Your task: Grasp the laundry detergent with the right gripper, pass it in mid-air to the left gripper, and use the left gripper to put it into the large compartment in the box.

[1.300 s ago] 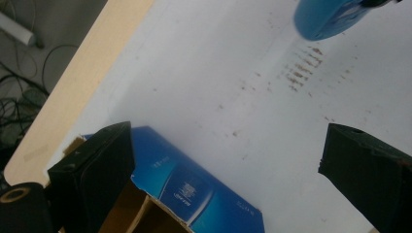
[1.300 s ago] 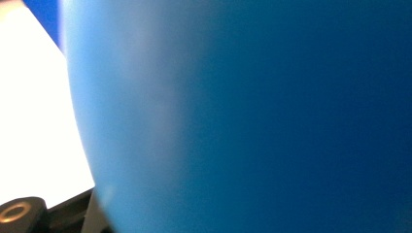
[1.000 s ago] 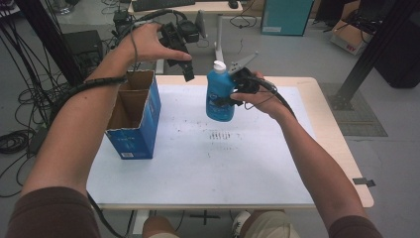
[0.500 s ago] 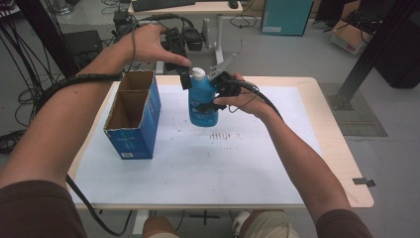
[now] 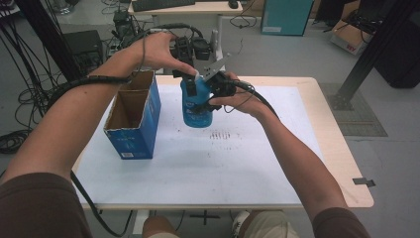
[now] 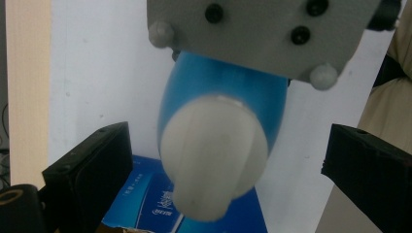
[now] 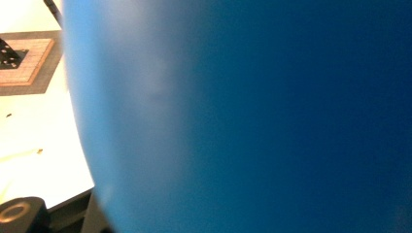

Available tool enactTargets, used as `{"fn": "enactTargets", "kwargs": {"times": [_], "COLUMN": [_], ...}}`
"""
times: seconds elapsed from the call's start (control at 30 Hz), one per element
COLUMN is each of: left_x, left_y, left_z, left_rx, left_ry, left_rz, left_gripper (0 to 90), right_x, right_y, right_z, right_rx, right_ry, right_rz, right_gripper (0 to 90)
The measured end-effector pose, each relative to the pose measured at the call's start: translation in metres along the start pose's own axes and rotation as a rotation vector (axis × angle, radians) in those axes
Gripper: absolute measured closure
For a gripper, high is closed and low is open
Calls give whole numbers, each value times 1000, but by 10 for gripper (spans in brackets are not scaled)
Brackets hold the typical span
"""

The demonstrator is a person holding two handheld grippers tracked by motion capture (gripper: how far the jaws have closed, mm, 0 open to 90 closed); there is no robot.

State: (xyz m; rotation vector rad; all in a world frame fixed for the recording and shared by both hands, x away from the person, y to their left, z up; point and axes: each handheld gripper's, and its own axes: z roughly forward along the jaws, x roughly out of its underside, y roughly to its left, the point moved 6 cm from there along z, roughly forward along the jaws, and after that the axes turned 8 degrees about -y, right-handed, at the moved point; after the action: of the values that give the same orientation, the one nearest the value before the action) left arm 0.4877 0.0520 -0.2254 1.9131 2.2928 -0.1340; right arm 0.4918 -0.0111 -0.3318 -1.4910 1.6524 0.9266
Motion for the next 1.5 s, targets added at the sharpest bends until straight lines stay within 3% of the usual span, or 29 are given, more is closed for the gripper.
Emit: {"fn": "enactTargets", "kwargs": {"times": [0.23, 0.27, 0.3, 0.37, 0.43, 0.6, 0.77, 0.8, 0.83, 0.87, 1.5], "left_x": [0, 0, 0, -1, -2, -4, -2, -2, -2, -2, -1], "left_y": [0, 0, 0, -3, -3, -4, -4, -4, -4, -4, -8], "left_z": [4, 4, 3, 5, 5, 3, 4, 4, 4, 5, 6], "left_rx": [9, 10, 18, 18, 11, 19, 14, 16, 15, 10, 11], "left_ry": [-13, -15, -1, -16, -11, -15, -19, -14, -17, -18, -15], "left_rz": [-2, -4, 23, 4, 14, 19, 18, 17, 17, 17, 7], "left_gripper": [43, 43, 43, 43, 43, 43, 47, 47, 46, 47, 51], "right_x": [-3, -2, -4, -4, -5, -6, -7, -8, -9, -10, -14], "right_y": [4, 1, 1, 1, 3, 2, 4, 3, 3, 0, 4], "right_z": [1, 0, -1, -2, -3, -4, -4, -3, -3, 0, -2], "right_rx": [-20, -39, -44, -39, -36, -43, -42, -41, -70, -73, -77], "right_ry": [-3, 7, -1, -1, 4, -14, -7, -17, -28, -43, -51], "right_rz": [-5, -65, -75, -67, -47, -68, -51, -71, -86, -140, -130], "right_gripper": [434, 434, 434, 434, 434, 434, 434, 433, 434, 433, 433]}}
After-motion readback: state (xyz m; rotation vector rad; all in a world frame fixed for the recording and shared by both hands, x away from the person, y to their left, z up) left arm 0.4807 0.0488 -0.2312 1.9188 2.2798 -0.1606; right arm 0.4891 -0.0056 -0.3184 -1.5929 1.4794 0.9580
